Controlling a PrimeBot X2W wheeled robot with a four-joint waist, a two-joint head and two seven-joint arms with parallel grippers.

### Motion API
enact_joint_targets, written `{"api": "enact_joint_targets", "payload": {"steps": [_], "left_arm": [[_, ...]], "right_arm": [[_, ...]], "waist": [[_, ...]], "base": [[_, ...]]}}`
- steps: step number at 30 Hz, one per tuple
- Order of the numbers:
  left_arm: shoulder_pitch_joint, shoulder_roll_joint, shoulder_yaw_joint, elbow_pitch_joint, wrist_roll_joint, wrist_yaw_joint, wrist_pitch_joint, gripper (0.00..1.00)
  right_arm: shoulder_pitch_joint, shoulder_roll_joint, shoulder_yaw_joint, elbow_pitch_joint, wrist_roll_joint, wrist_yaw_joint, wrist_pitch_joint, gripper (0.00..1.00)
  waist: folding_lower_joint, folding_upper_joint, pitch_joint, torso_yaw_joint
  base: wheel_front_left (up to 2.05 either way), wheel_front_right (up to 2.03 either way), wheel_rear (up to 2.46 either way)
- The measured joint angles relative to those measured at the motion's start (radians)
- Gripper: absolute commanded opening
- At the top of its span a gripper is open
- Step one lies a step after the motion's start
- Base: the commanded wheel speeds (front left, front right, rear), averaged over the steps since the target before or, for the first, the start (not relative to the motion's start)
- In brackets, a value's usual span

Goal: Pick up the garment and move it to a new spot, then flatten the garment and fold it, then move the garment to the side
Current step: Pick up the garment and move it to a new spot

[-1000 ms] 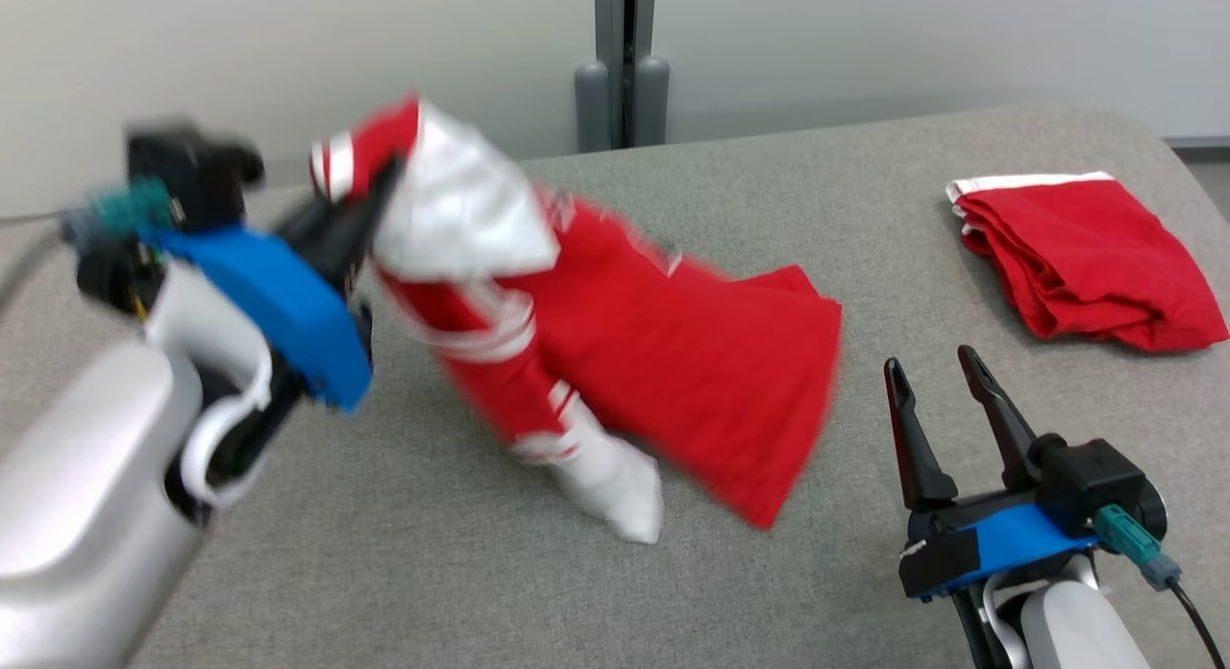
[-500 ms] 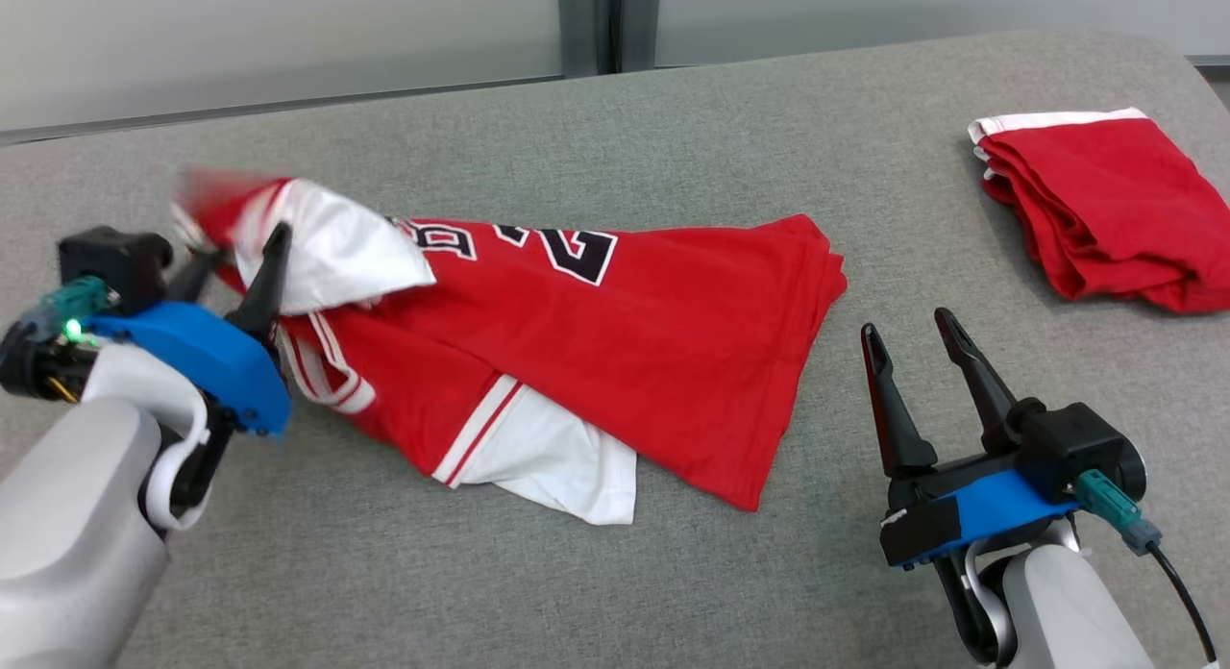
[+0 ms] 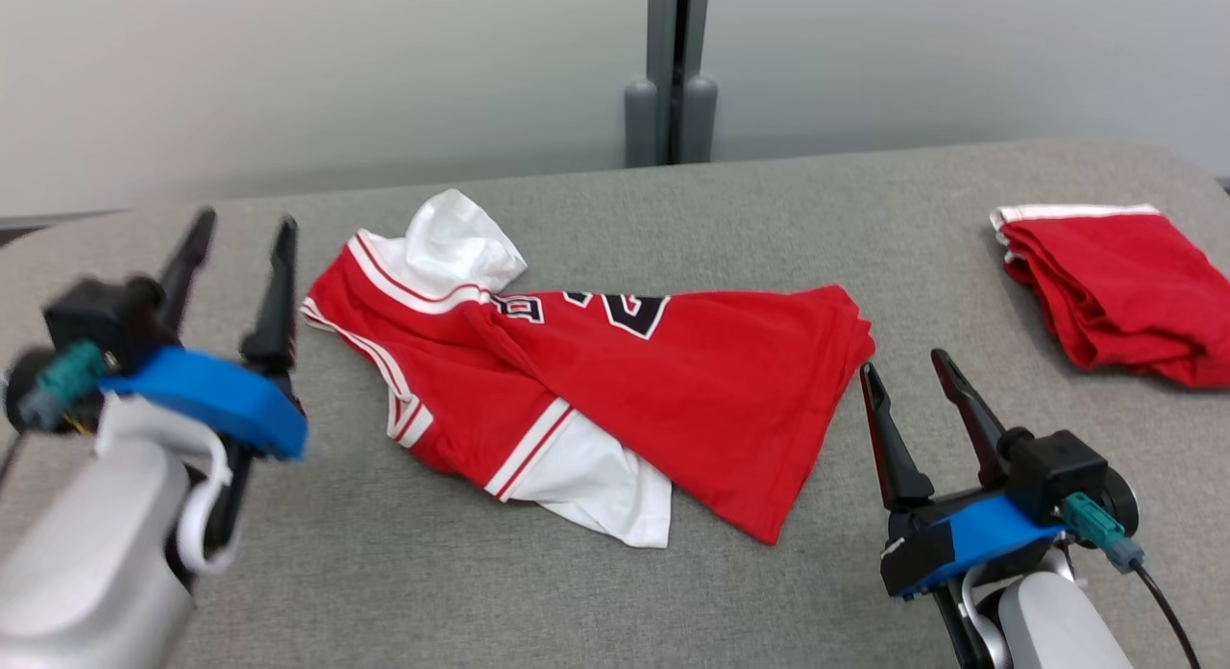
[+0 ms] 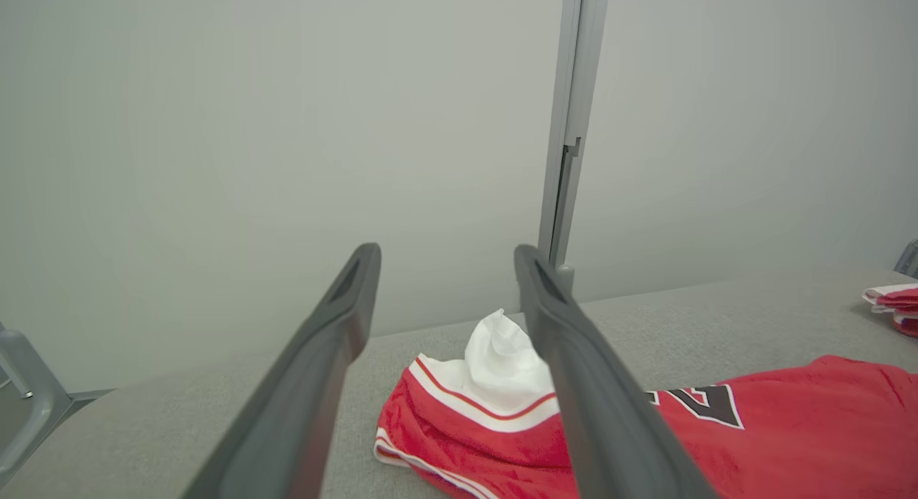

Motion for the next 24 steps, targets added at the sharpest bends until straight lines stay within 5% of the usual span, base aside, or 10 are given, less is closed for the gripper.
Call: {"api": "enact_joint_targets", "payload": {"steps": [12, 24], "left_arm": [[0.377, -0.132, 0.169, -0.191, 0.086, 0.14, -0.015, 1.0], [0.656, -0.256, 0.328, -0.273, 0.236, 0.143, -0.015, 1.0]], "right_arm": [[0.092, 0.0, 0.001, 0.018, 0.009, 0.0, -0.003, 1.0], [0.165, 0.0, 0.007, 0.011, 0.026, 0.0, -0.003, 1.0]], "waist": [[-0.0001, 0.0, -0.076, 0.038], [-0.0001, 0.0, -0.103, 0.029]], "base": [[0.0, 0.0, 0.0], [0.0, 0.0, 0.0]]}}
